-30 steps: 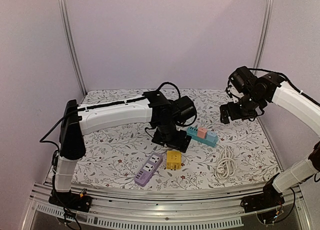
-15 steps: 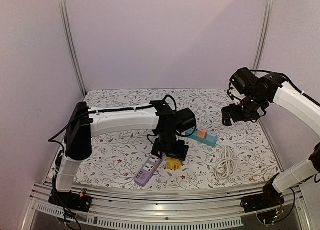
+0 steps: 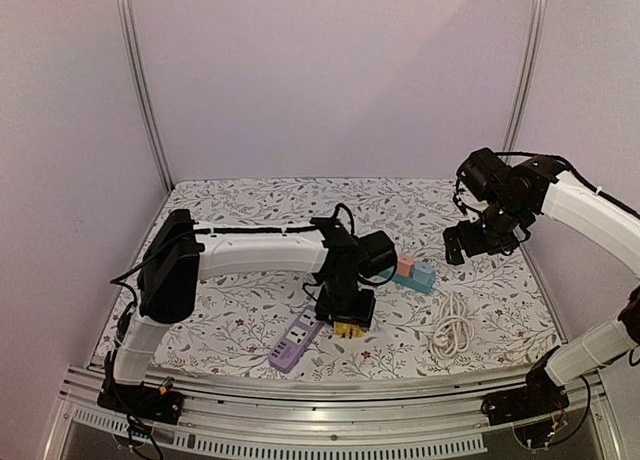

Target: Insert the plug

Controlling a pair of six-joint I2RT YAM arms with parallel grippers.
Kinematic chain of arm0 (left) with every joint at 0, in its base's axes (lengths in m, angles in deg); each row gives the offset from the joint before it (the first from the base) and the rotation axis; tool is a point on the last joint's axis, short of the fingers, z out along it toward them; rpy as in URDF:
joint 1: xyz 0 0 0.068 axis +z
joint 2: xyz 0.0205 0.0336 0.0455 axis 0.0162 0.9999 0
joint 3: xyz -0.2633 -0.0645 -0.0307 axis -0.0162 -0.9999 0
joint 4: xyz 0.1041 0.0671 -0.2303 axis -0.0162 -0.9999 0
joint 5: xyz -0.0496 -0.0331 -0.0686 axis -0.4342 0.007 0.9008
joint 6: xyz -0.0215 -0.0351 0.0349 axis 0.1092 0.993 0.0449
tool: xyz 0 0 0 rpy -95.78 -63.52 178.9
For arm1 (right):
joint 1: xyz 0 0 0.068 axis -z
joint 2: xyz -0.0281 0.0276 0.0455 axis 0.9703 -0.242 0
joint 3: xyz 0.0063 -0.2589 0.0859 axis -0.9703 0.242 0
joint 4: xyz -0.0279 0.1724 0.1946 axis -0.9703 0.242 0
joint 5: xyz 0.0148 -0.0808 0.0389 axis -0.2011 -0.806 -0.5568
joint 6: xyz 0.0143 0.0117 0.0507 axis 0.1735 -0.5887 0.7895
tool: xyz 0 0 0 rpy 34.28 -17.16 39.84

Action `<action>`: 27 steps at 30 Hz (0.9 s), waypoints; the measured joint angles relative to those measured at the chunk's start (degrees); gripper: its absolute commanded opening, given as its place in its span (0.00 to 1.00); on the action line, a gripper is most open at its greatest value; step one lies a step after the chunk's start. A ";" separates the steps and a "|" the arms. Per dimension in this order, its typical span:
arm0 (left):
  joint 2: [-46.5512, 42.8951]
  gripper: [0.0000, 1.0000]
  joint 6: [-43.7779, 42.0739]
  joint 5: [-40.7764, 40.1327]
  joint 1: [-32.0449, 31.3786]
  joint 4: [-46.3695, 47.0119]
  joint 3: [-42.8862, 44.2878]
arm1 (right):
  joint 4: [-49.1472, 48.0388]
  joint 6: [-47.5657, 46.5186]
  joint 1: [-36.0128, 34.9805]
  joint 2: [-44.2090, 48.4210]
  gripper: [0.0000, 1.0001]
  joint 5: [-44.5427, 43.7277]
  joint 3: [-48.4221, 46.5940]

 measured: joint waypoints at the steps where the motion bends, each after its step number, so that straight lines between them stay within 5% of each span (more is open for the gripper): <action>1: 0.00 0.46 -0.04 -0.74 -0.07 0.20 0.00 | -0.04 -0.11 0.00 0.04 0.99 0.07 0.00; 4: 0.00 0.38 -0.04 -2.47 -0.20 0.74 0.00 | -0.28 -0.57 0.00 0.20 0.99 0.20 0.00; 13: -5.79 0.37 -6.40 -8.76 -2.73 7.10 -8.20 | -0.61 -0.87 0.00 1.33 0.99 4.87 -0.11; 21: -25.73 0.37 -19.08 -7.06 -5.86 24.96 -27.47 | -1.36 3.52 0.00 4.52 0.99 23.61 -0.37; 27: -32.68 0.36 -28.74 -3.98 -8.28 34.53 -32.54 | -3.63 12.44 -0.02 10.69 0.99 34.45 3.17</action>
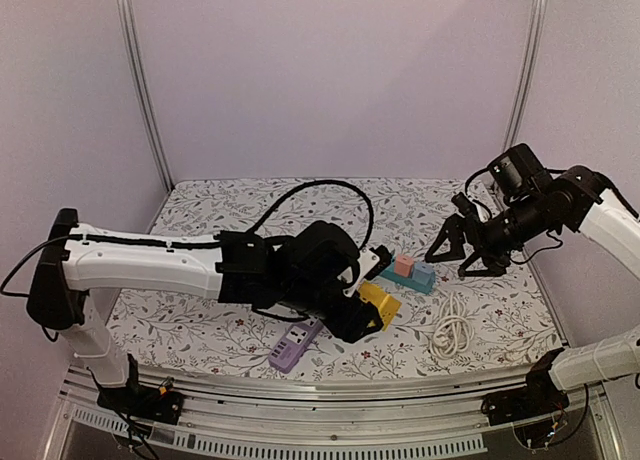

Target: Insert the plug

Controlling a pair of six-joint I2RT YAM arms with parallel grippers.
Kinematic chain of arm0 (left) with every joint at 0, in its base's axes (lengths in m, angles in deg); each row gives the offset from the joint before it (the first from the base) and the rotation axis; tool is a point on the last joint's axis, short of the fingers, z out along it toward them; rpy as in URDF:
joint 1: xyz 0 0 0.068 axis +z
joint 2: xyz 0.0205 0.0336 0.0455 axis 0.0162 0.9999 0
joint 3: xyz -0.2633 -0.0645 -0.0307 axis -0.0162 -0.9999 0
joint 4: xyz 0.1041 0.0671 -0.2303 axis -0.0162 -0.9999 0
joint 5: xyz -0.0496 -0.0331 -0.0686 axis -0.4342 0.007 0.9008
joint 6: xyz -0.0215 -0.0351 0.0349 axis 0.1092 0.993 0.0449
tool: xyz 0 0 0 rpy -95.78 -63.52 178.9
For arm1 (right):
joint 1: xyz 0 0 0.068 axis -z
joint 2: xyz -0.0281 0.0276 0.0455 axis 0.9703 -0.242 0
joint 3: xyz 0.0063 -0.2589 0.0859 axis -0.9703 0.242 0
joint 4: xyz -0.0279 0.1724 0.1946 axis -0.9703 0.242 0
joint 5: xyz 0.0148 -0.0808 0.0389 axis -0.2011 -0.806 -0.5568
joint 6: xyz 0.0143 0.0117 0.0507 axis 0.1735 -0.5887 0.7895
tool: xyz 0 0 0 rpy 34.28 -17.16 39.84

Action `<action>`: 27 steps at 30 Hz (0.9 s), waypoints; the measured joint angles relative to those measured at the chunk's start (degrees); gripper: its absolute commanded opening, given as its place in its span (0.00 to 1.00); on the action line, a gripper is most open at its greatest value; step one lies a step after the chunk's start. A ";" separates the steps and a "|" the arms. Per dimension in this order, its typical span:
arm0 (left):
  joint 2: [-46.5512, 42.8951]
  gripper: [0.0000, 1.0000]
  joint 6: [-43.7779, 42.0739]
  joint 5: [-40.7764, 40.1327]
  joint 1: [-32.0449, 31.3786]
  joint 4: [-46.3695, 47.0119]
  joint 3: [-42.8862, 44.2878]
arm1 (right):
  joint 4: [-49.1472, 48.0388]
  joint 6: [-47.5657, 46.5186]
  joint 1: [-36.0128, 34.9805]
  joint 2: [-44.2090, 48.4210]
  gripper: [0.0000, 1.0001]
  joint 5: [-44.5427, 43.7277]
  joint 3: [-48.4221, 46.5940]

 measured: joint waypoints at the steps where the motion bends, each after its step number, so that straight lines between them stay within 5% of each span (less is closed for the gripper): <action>1: -0.24 0.36 -0.70 0.98 -0.11 0.61 -0.02 | -1.05 1.99 0.02 0.98 0.99 1.57 0.90; 7: -1.84 0.35 -3.39 4.22 -0.26 1.55 0.42 | -5.27 12.66 -0.44 2.97 0.99 10.71 4.63; 15: -0.61 0.35 -11.06 6.99 -0.31 1.86 6.34 | -6.71 15.80 -2.82 6.16 0.99 11.65 2.60; 27: 8.00 0.33 -15.17 8.35 -0.61 -2.56 18.34 | 1.49 6.45 -2.89 2.67 0.90 20.20 2.71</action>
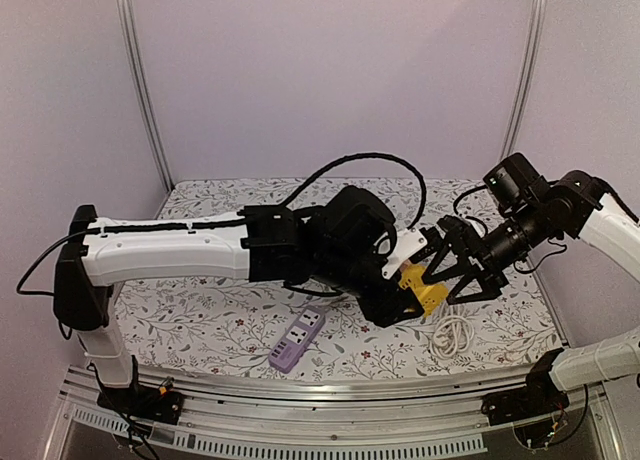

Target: Insert the plug

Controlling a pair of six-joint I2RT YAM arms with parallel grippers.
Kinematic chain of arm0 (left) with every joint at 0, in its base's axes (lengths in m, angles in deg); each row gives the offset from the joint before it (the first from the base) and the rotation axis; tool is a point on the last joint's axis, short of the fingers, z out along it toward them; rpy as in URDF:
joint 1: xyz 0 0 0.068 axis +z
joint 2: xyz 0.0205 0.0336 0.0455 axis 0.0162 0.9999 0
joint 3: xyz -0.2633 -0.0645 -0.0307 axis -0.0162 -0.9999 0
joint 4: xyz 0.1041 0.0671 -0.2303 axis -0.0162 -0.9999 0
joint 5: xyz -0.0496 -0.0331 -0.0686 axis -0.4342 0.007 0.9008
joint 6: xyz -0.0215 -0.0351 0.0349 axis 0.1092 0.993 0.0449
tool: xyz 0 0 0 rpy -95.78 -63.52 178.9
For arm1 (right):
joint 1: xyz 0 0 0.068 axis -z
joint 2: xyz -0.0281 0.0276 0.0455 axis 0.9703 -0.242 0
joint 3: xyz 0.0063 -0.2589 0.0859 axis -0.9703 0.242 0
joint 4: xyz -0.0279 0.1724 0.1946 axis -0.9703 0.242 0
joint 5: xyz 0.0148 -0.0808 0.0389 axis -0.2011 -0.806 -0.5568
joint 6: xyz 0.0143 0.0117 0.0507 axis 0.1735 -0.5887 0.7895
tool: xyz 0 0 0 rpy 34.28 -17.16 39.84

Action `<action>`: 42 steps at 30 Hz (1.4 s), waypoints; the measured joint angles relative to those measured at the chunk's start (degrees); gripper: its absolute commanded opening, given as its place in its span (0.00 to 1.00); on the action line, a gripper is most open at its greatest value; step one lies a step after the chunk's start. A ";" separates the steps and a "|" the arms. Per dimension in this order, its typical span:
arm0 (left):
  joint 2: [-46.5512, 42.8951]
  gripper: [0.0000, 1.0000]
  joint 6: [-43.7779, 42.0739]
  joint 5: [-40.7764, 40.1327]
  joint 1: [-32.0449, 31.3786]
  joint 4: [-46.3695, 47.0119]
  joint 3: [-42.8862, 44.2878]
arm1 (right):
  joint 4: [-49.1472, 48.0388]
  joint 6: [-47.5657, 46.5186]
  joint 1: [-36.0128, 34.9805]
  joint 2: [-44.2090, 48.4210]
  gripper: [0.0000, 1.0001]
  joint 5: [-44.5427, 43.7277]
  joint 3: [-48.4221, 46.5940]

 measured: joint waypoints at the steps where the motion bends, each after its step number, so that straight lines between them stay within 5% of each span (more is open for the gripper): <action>1: 0.17 0.33 -0.79 0.20 -0.02 -0.28 0.22 | 0.46 -0.76 0.00 -0.44 0.90 0.26 0.00; 18: 0.26 0.30 -10.32 1.16 -0.11 -3.50 0.70 | -2.49 -1.27 -0.11 -3.15 0.77 1.53 2.47; 42: 3.39 0.34 -9.25 1.22 -0.24 -3.89 3.41 | -7.08 3.41 -0.39 -2.69 0.66 1.14 6.36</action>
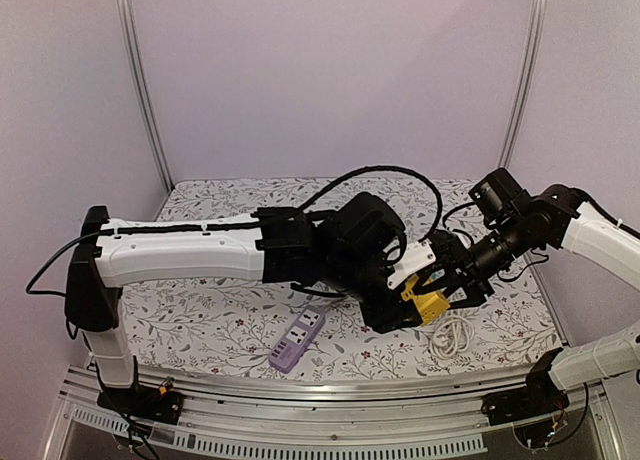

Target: Insert the plug

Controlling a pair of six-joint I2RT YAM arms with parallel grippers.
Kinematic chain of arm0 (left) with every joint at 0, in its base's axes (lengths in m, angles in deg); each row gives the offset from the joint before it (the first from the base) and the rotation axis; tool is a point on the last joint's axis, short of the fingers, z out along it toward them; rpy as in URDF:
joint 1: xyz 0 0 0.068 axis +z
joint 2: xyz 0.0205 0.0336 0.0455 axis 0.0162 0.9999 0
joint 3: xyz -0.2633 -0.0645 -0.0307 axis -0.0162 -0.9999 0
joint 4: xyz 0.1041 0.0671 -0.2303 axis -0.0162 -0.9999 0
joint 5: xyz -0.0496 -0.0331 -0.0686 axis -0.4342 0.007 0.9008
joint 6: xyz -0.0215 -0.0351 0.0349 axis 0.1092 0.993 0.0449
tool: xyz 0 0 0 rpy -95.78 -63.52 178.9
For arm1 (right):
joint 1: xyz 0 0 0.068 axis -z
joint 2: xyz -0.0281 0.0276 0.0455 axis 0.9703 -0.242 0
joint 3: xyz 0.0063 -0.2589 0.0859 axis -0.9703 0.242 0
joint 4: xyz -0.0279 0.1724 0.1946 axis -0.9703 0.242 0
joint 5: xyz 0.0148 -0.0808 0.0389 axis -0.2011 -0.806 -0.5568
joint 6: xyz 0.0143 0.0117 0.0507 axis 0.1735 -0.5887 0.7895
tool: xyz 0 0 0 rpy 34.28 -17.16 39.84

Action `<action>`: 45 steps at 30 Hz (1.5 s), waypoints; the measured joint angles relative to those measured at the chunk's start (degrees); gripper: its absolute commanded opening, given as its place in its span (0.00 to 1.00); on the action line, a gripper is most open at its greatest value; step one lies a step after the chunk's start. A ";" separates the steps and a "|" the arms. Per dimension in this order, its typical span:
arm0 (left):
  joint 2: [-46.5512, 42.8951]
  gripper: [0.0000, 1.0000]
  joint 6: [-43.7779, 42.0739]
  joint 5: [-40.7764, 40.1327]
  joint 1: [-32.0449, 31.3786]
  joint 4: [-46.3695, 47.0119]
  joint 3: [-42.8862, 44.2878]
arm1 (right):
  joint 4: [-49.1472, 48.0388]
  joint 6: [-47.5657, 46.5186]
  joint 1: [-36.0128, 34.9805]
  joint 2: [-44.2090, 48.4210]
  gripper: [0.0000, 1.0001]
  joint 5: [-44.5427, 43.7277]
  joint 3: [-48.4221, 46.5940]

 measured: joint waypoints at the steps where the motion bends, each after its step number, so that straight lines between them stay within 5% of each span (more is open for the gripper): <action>1: 0.02 0.34 0.07 0.04 0.00 -0.09 0.00 | -0.28 0.00 -0.07 0.07 0.64 0.00 0.24; 10: 0.07 0.44 1.03 0.35 -0.13 -0.92 0.00 | -2.23 0.17 -0.72 1.36 0.19 0.02 2.19; 12: 0.07 0.58 1.29 0.28 -0.15 -0.90 0.00 | -2.32 0.20 -0.72 1.44 0.06 -0.02 2.19; 13: 0.07 0.76 1.42 0.22 -0.15 -0.90 0.00 | -2.34 0.17 -0.74 1.51 0.00 -0.11 2.19; 14: 0.07 0.97 1.53 0.15 -0.17 -0.87 0.00 | -2.34 0.20 -0.74 1.53 0.00 -0.17 2.21; 15: 0.07 0.99 1.88 0.15 -0.20 -0.83 0.00 | -2.32 0.37 -0.74 1.62 0.00 -0.42 2.21; 24: -4.46 1.00 4.20 -1.99 -0.28 4.94 -5.35 | -0.55 0.94 -0.79 2.62 0.00 -5.86 1.46; 29: -13.40 1.00 7.52 -5.40 -0.26 7.17 -15.67 | 0.72 -1.66 -0.79 1.84 0.00 -11.19 -2.56; 45: -39.10 0.99 22.93 -20.96 5.07 5.20 -44.30 | 2.36 -21.38 -4.79 -19.19 0.00 -25.62 -25.99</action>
